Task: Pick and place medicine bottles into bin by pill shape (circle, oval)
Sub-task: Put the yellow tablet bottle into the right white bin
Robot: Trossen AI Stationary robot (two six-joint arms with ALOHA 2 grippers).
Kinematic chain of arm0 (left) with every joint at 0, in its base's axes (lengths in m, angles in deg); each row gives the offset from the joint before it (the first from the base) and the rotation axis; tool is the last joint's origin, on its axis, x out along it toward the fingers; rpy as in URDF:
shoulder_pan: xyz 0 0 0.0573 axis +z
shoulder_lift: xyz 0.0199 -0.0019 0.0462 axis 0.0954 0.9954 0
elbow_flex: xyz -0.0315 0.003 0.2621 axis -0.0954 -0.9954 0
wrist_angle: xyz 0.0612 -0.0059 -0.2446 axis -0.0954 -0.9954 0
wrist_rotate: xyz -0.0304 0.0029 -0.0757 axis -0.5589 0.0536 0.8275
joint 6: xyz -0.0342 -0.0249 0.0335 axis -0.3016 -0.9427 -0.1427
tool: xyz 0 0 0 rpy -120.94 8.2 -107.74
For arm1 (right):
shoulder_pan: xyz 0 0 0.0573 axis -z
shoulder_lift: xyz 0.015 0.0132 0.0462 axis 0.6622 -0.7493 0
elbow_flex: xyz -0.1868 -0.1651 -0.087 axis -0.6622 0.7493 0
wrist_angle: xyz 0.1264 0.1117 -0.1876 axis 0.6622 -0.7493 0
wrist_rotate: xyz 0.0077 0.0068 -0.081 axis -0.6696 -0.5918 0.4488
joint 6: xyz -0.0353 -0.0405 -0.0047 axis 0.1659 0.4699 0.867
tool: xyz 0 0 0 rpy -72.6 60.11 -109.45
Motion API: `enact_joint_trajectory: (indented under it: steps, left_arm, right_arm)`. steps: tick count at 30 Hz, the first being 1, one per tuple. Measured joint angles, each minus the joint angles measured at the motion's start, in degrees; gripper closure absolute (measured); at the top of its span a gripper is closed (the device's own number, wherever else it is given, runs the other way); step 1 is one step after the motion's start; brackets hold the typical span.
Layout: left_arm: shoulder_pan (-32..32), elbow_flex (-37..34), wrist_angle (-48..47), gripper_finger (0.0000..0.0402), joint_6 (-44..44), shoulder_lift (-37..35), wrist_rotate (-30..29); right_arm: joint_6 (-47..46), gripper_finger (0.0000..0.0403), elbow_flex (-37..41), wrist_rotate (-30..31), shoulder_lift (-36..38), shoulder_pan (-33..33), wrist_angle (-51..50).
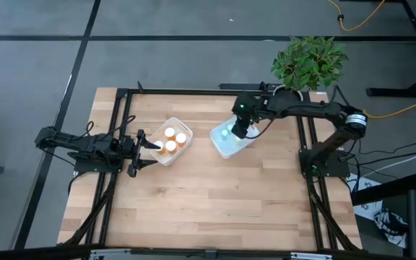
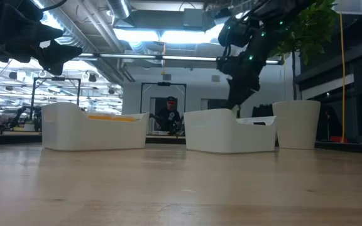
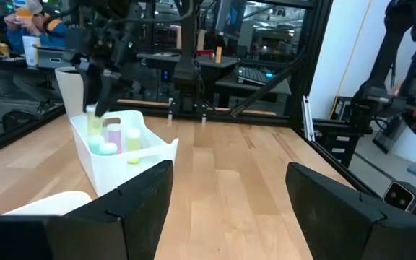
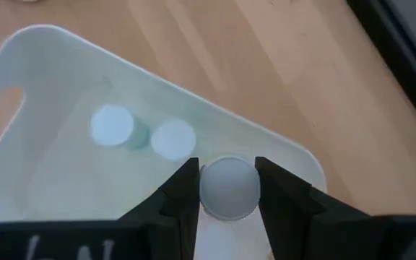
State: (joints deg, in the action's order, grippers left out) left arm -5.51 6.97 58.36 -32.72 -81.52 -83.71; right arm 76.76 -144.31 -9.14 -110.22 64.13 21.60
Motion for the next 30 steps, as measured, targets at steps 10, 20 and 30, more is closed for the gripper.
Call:
enact_joint_trajectory:
  steps: [10,20,30]
  left_arm:
    - [0.0,0.0,0.0,0.0138,0.0,0.0,0.0]
    - [0.0,0.0,0.0,0.0138,0.0,0.0,0.0]
    - [0.0,0.0,0.0,0.0138,0.0,0.0,0.0]
  right_arm:
    - [0.8,0.0283,0.0,0.3,-6.4,0.4,2.2]
    - [0.8,0.0266,0.0,4.4,-6.3,0.4,2.3]
    - [0.9,0.0261,0.0,4.5,-6.3,0.4,2.2]
